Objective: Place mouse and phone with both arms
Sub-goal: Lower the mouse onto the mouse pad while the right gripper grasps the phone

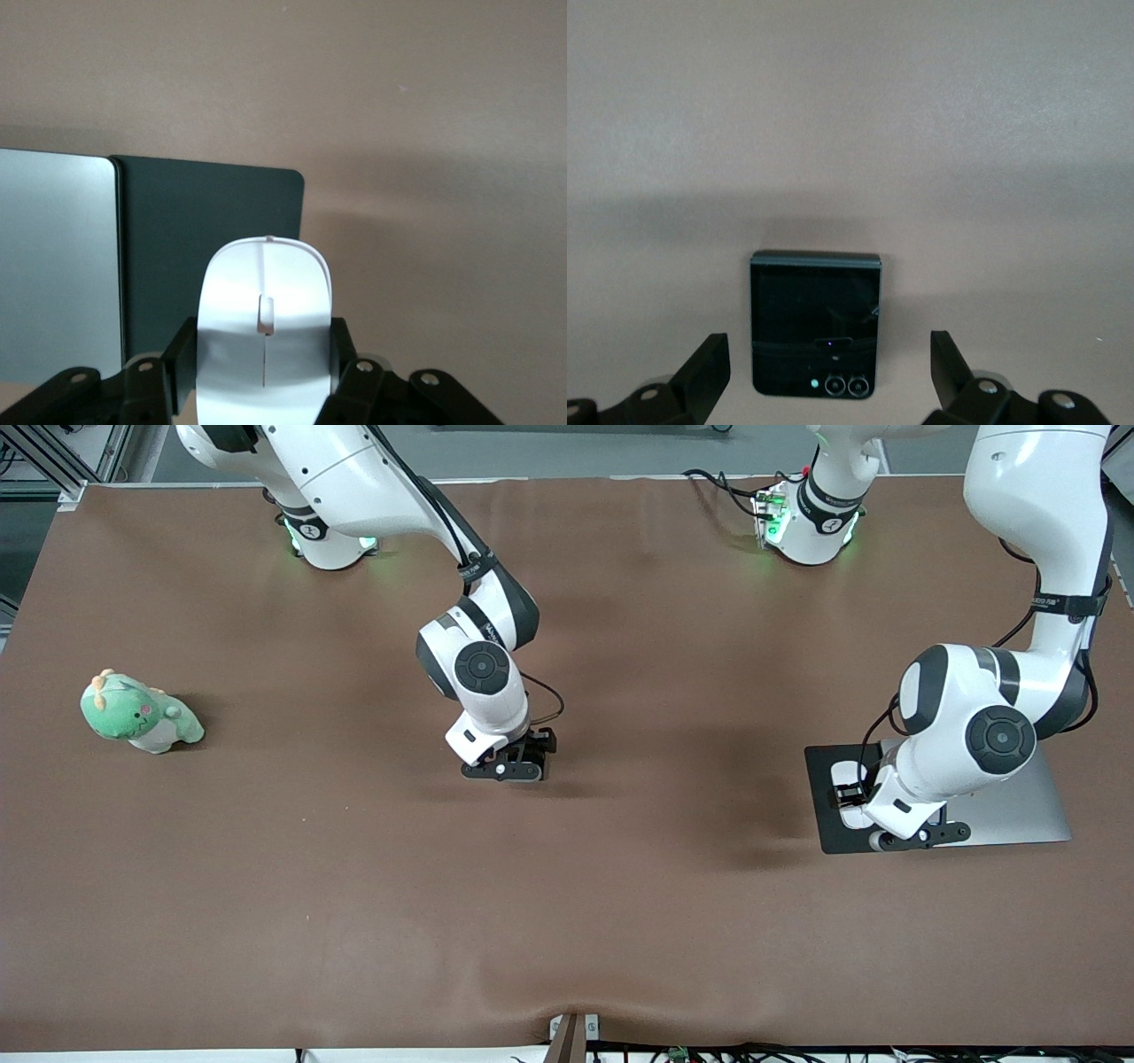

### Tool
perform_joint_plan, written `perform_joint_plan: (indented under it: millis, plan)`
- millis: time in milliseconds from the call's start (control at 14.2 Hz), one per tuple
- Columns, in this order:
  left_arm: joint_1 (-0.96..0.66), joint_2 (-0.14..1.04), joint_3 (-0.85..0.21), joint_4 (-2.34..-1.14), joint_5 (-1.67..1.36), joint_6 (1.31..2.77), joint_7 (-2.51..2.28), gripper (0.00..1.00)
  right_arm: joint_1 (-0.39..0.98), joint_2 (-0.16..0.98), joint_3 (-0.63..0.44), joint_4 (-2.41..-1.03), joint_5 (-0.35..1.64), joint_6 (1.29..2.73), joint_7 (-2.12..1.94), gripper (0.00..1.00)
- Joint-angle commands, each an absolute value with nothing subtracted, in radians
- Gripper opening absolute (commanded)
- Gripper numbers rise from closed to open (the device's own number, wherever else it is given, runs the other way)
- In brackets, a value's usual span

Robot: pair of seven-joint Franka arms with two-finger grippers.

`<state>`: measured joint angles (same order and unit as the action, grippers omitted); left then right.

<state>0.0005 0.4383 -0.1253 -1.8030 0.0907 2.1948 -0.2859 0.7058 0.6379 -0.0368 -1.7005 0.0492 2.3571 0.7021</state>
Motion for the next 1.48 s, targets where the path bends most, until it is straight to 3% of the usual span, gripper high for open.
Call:
perform_joint_plan:
  millis: [0,564,1129,1270,1340,1411]
  plan:
    - [0.014,0.449,-0.133,-1.861,0.106,2.296,-0.27,0.48,0.719,0.666,-0.048,-1.7,0.031,2.414,0.771,1.0]
    - [0.04,0.543,-0.127,-1.876,0.15,2.373,-0.258,0.48,0.73,0.69,-0.048,-1.738,0.008,2.505,0.798,1.0]
    - [0.083,0.558,-0.129,-1.947,0.199,2.471,-0.256,0.53,0.741,0.709,-0.049,-1.746,-0.021,2.516,0.802,0.98]
    - [0.083,0.558,-0.129,-1.942,0.199,2.471,-0.255,0.91,0.741,0.706,-0.048,-1.741,-0.021,2.508,0.834,0.28]
    - [0.083,0.552,-0.129,-1.942,0.199,2.471,-0.229,1.0,0.741,0.704,-0.048,-1.738,-0.021,2.504,0.885,0.01]
    - [0.084,0.546,-0.13,-1.941,0.198,2.47,-0.183,1.0,0.741,0.701,-0.048,-1.736,-0.021,2.499,0.931,0.0]
